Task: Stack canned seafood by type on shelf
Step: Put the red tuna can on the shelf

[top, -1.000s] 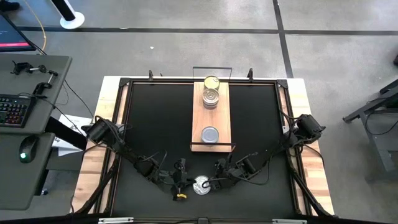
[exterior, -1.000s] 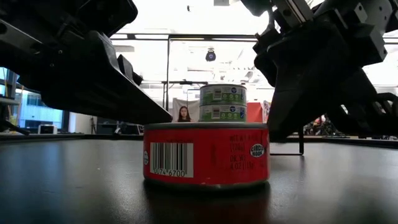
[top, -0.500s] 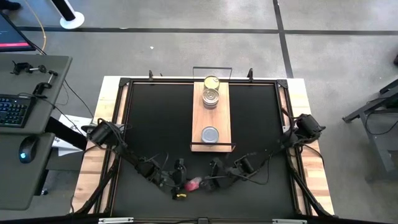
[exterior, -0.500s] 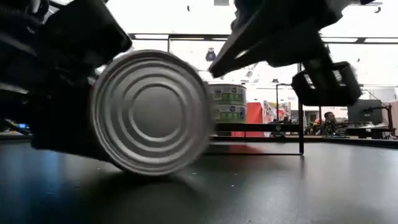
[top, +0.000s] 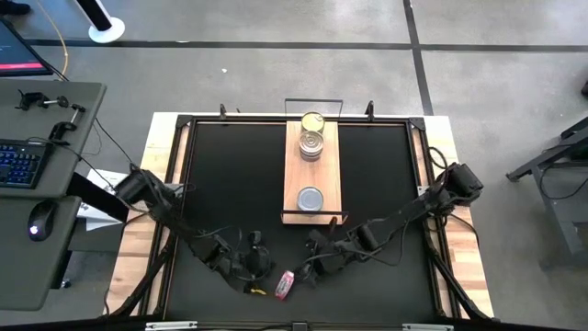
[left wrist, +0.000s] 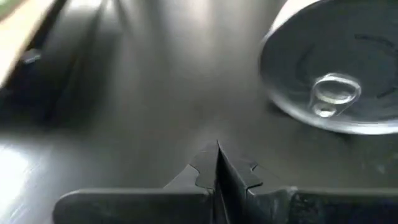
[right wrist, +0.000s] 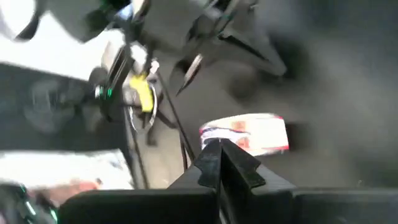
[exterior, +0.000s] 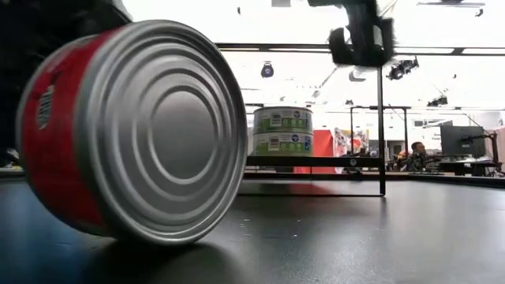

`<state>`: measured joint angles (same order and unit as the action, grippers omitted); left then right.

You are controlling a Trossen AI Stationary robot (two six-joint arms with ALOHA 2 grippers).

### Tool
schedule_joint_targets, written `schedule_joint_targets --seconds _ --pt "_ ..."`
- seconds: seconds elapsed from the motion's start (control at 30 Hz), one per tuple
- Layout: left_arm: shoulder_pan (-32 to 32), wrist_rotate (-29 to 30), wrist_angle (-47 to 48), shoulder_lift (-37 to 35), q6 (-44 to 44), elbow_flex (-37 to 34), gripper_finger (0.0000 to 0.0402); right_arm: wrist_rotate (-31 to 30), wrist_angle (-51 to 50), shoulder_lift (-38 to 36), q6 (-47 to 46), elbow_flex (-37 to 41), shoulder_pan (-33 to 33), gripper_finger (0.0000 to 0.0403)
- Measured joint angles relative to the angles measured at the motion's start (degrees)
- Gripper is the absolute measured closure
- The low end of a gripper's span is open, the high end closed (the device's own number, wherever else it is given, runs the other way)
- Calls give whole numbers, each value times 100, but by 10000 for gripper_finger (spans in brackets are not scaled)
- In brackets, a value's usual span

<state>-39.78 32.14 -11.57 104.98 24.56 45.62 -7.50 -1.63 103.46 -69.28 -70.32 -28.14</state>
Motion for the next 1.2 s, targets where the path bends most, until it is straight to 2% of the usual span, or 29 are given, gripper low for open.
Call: schedule_joint_targets --seconds 0.13,0.27,0.33,0.43,0.53,0.73,0.87,1.0,1.2 --pt "-406 605 472 -420 953 -253 402 506 -4 -70 1675 -379 75 403" --pt "-1004 1455 459 -634 2269 -393 402 1127 -194 -77 3438 -668 91 402" --pt "-1266 1787 435 -633 2862 -371 401 1360 -477 -73 3846 -805 148 399" --pt "-1518 1936 435 -630 3550 -318 402 1587 -923 48 4440 -1047 300 376" --pt "-1593 1948 415 -630 4069 -303 402 1823 -1419 372 5340 -1398 386 329" --pt "-1536 1946 170 -632 4580 -295 402 1807 -2521 1134 6809 -2502 377 207" --pt "-1452 1944 77 -632 4742 -295 401 1794 -3578 1629 7673 -3277 382 147" --pt "-1381 1944 79 -632 4786 -295 402 1531 -4273 1992 8453 -3758 380 125" --pt "-1336 1964 29 -632 4782 -295 402 1305 -4600 2384 8736 -3907 415 124"
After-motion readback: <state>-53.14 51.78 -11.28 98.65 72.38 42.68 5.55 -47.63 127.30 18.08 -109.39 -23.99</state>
